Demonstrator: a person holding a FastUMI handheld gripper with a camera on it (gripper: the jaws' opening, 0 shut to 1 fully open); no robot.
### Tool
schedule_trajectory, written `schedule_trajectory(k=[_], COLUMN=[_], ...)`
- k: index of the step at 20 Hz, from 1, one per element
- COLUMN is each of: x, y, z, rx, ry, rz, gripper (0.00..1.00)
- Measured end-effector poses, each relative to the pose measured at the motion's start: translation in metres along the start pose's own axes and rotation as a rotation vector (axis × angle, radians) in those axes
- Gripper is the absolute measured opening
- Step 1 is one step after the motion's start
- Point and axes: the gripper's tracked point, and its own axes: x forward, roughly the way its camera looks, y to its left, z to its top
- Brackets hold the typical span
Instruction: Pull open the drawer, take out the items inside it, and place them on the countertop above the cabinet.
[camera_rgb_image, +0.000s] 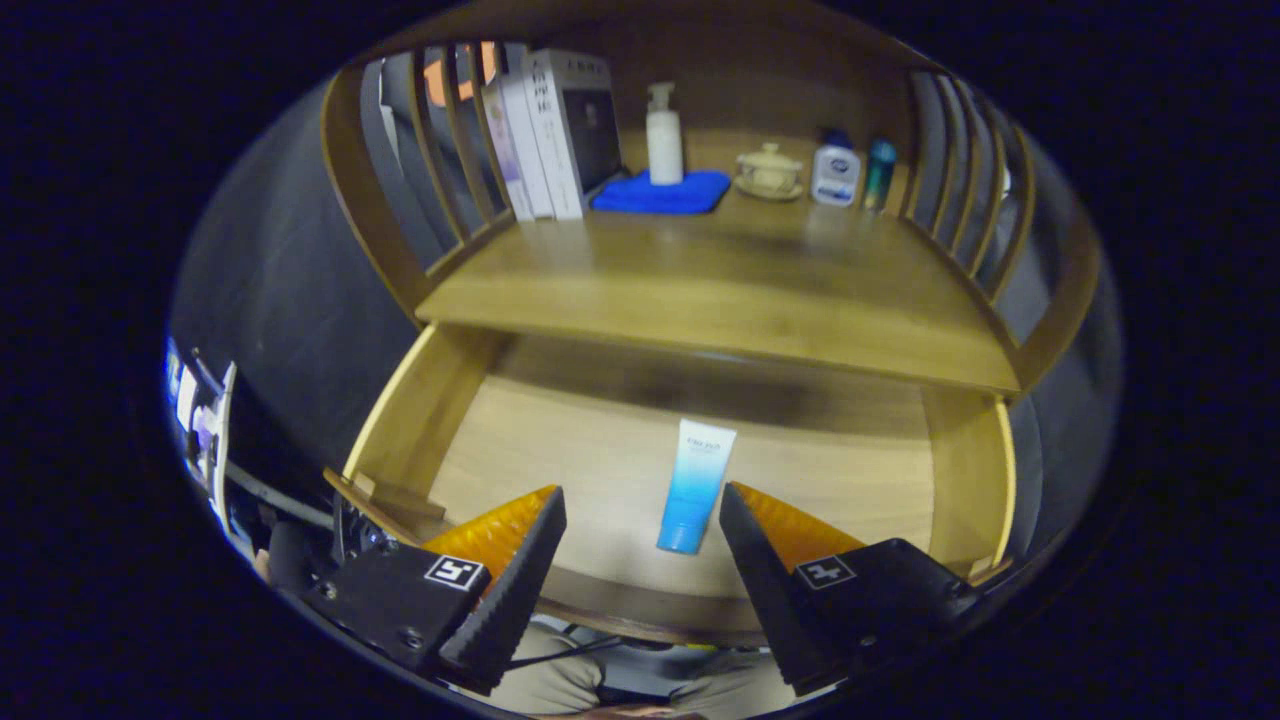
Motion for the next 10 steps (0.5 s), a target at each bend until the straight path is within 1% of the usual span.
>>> schedule_trajectory(k=[1,6,8,10], x=[0.004,0.041,0.052,0.063], y=[-0.002,-0.027,-0.028,-0.028], z=[0.000,0.001,-0.003,-0.005], rx=[-0.002,0.006,0.019,0.042], ry=[0.030,0.153,0.219,0.250], rz=[-0.012,-0.138,-0.139,-0.108], gripper=[0.98,0.98,0.97,0.93])
